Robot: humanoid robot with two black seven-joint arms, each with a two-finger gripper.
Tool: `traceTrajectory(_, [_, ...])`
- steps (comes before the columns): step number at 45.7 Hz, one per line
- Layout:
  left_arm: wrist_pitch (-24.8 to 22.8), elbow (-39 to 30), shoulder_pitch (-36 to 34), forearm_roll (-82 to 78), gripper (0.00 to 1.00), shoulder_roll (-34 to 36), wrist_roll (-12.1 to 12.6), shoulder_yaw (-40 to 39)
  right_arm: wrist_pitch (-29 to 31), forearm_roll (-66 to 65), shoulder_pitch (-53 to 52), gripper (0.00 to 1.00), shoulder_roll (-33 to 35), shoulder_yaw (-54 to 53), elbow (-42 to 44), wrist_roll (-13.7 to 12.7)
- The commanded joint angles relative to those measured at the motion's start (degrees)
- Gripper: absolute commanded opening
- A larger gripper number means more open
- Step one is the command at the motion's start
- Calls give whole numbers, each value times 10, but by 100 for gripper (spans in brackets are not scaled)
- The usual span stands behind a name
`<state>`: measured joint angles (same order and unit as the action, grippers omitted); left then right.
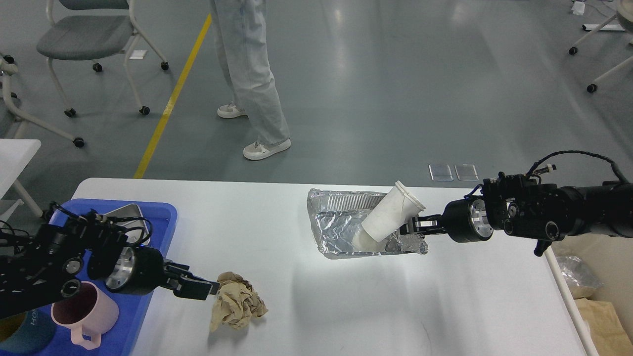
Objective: Tidy desktop
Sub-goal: 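Lower the left gripper onto the crumpled beige cloth and grasp it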
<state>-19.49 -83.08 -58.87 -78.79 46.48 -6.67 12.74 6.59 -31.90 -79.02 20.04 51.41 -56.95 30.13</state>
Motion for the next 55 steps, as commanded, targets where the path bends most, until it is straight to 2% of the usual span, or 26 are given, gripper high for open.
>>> traceTrajectory(1, [34, 31, 21, 0, 94, -46, 1, 1, 0, 0, 0, 0, -1, -1, 0, 0])
traceTrajectory(7, [62, 57, 57, -1, 94, -77, 1, 2, 0, 0, 0, 0, -1, -3, 1, 0])
traceTrajectory(16, [77, 86, 85, -18, 94, -95, 1, 8, 0, -1, 0, 0, -1, -3, 1, 0])
traceTrajectory(25, [144, 125, 118, -32, 94, -126, 1, 10, 0, -1, 1, 0, -1, -2, 2, 0])
traceTrajectory(34, [150, 128, 122, -31, 88, -128, 1, 10, 0, -1, 1, 0, -1, -1, 2, 0])
traceTrajectory(38, [150, 128, 123, -31, 76, -128, 2, 9, 0, -1, 1, 0, -1, -1, 2, 0])
traceTrajectory(42, [150, 127, 128, -31, 57, -129, 2, 9, 0, -1, 1, 0, 0, 0, 2, 0])
traceTrajectory(44, [147, 127, 128, -31, 40, -133, 2, 10, 0, -1, 1, 0, 0, 1, 2, 0])
traceTrajectory(46, [140, 126, 128, -32, 17, -136, 1, 11, 0, -1, 2, 0, 0, 1, 2, 0])
traceTrajectory(47, [137, 126, 128, -32, 10, -136, 0, 11, 0, -1, 2, 0, 0, 1, 2, 0])
traceTrajectory(50, [132, 124, 127, -35, 1, -133, -6, 17, 0, -1, 2, 0, 1, 1, 2, 0])
traceTrajectory(55, [132, 118, 125, -36, 0, -133, -6, 21, 0, -1, 2, 0, 1, 1, 2, 0])
